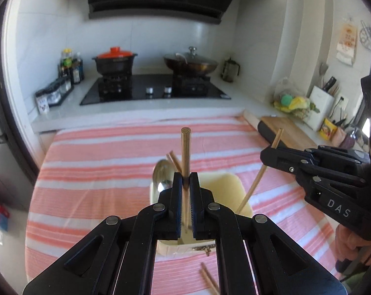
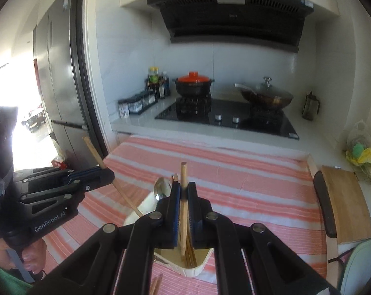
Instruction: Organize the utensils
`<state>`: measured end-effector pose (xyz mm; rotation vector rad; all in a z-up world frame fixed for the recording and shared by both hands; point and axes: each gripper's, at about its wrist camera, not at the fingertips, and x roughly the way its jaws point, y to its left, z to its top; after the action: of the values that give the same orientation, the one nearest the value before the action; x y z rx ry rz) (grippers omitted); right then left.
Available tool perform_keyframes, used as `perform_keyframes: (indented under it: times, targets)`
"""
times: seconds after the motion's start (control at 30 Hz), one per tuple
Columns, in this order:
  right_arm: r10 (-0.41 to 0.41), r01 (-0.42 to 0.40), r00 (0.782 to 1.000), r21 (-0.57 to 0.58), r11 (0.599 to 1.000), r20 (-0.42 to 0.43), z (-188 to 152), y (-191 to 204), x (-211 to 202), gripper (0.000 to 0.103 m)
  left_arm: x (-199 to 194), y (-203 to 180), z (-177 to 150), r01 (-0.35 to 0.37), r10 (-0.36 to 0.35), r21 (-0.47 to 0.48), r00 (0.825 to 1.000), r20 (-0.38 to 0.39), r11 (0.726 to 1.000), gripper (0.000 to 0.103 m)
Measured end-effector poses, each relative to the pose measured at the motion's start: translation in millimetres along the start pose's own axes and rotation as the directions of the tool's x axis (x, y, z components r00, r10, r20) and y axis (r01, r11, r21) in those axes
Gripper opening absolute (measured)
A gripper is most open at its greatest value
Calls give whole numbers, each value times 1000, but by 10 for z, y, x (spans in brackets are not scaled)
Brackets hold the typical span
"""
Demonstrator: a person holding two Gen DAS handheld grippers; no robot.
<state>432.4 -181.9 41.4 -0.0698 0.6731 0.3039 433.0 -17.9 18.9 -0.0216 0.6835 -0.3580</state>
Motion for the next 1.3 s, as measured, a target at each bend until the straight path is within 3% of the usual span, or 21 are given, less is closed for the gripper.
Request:
perform_keyframes:
  times: [0.17, 0.2, 0.23, 0.27, 0.3, 0.47, 0.6, 0.7, 0.8, 1.0, 1.13, 1.3]
  targets:
    - [38, -30, 995, 85, 996, -94, -127, -145, 475, 7, 344, 25, -74, 16, -21, -48, 994, -107, 999, 8]
    - [40, -29, 994, 106, 994, -98, -127, -169, 508, 15, 333, 39, -64, 24, -31, -66, 993, -110, 998, 18]
    - [37, -25, 995, 127, 992, -89, -128, -184, 491, 30, 283, 58, -50, 30, -39, -86, 994, -106, 996, 27]
    - [40, -30, 997, 149, 988, -63, -109, -204, 436, 38, 192, 79, -36, 34, -43, -102, 995, -91, 994, 46]
    - [47, -41, 999, 163, 986, -28, -85, -214, 331, 45, 65, 103, -23, 36, -43, -109, 997, -63, 993, 58]
    - [26, -35, 996, 100, 994, 89, -47, -143, -423, 45, -669, 182, -73, 27, -27, -68, 1000, 2, 997, 74]
    - [27, -31, 993, 33, 999, 113, -340, -102, -1019, 54, -1223, 231, -426, -10, 10, -14, 1000, -12, 1000, 94]
    - [-10, 13, 997, -34, 999, 78, -792, -59, -1288, 54, -1433, 250, -904, -13, 13, -2, 998, -66, 1000, 96]
    - [-66, 69, 997, -65, 995, 47, -1420, -25, -1373, 54, -1422, 244, -1538, -7, -1, -60, 991, -130, 998, 96]
    - [-121, 122, 991, 26, 992, -51, -2852, 25, -1081, 54, -1127, -70, -2605, -15, -23, -178, 978, -209, 984, 96]
    - [-126, 136, 988, 114, 984, -93, -3344, 9, -919, 54, -865, -342, -2736, 4, -50, -197, 973, -227, 980, 96]
    - [-155, 166, 984, 121, 979, -92, -3437, -54, -805, 54, -536, -552, -2597, -10, -25, -166, 978, -206, 986, 96]
